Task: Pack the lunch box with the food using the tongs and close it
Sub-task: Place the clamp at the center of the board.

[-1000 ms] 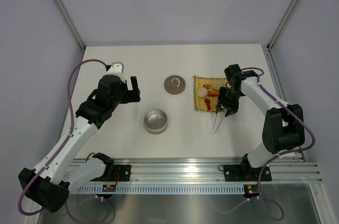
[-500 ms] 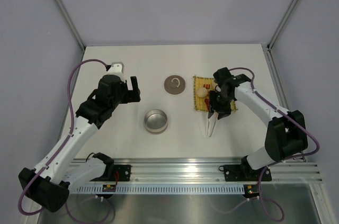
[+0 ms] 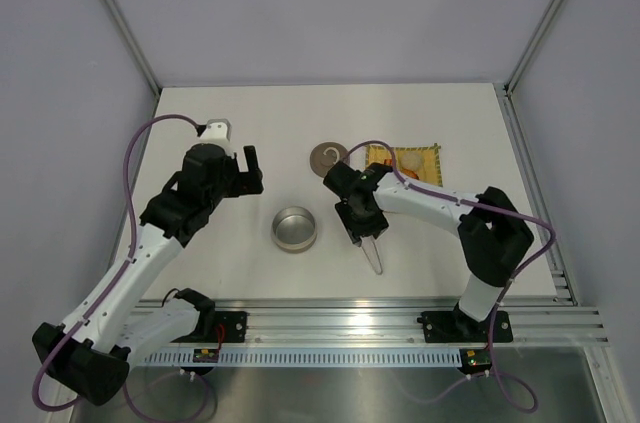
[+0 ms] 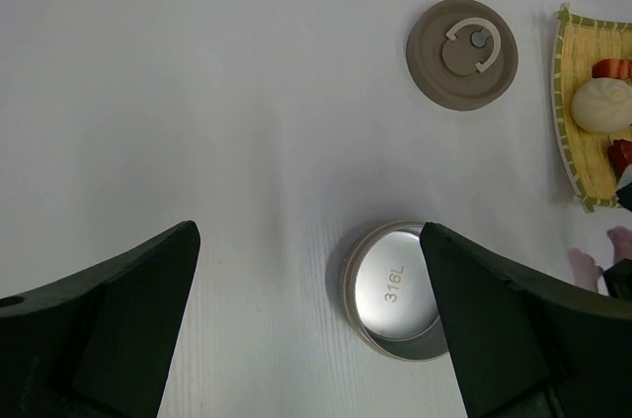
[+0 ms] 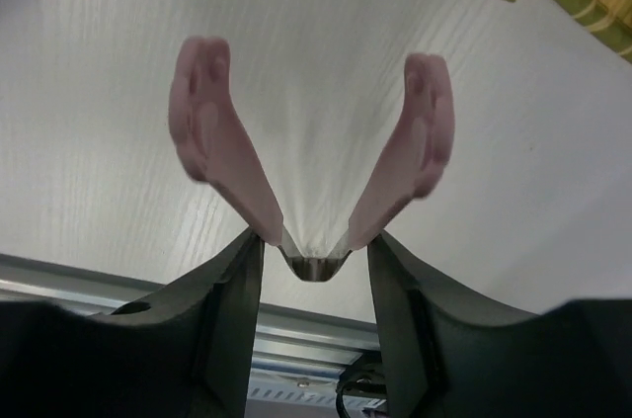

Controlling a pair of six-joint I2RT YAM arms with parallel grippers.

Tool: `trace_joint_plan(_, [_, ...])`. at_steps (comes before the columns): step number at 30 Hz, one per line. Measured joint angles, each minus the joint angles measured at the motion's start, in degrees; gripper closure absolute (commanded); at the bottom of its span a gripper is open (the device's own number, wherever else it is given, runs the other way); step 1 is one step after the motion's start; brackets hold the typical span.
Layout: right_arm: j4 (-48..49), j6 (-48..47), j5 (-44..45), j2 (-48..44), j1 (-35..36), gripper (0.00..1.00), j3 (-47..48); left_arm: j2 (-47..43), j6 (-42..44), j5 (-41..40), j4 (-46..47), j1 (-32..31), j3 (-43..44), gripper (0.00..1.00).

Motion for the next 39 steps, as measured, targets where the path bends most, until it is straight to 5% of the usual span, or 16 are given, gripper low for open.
trace_joint_plan(22, [18.2,1.3,6.9,4.4,3.6,0.26,-7.2,-0.7,-0.2,-0.4,-1.4,0.0,-0.2,0.01])
trace_joint_plan(27, [22.0,2.5,7.6,1.9,3.7,0.18,-10.0,-0.7,-0.2,-0.4,-1.5,0.0,-0.2,0.01])
trace_joint_plan(31, [24.5,3.6,9.1,-2.5,4.1,0.01,-13.0,-0.7,-0.2,-0.4,-1.4,0.0,-0.2,0.01])
trace_joint_plan(39, [29.8,5.7,12.9,-14.3,4.3,0.01,-19.0,-0.7,-0.6,-0.3,-1.4,0.0,-0.2,0.01])
